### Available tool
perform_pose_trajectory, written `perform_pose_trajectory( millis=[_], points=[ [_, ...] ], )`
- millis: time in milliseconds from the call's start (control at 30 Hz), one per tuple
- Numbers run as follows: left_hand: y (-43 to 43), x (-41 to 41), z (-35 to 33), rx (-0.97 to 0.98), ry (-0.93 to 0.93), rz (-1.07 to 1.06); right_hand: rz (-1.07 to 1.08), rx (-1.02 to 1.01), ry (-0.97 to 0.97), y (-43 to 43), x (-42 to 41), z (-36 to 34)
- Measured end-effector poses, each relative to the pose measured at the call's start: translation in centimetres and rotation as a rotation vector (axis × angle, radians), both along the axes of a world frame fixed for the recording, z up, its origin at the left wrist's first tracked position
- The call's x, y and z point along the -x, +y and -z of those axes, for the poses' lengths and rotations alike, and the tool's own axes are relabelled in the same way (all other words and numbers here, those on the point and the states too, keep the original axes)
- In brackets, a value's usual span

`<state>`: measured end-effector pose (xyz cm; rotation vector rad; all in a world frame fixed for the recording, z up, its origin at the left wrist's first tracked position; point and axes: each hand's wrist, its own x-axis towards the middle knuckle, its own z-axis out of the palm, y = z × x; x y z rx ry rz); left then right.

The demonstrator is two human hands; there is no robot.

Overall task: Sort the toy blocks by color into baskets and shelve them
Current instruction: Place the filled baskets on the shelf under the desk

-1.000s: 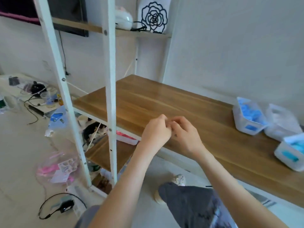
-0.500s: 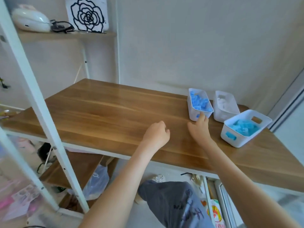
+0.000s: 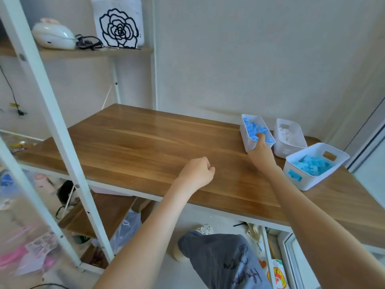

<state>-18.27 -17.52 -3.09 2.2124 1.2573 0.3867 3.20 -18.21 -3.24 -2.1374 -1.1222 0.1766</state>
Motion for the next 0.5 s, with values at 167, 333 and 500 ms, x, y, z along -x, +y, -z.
perform_pose_trajectory(
  millis=[167,333,500],
  points=[
    [-0.7,2.2,-0.5,0.018,-0.108,0.002,0.001,0.055,0.030,0.4,1.4,-0.1],
    [-0.6,3.7,0.0,0.234,-0.269,0.025,0.014,-0.055,-0.065,-0.1,5.4,0.7],
    [-1.4,3.9,0.4,0.398,-0.453,0.046,-0.029,0.015,-0.245,-1.3,9.4,0.6]
  ],
)
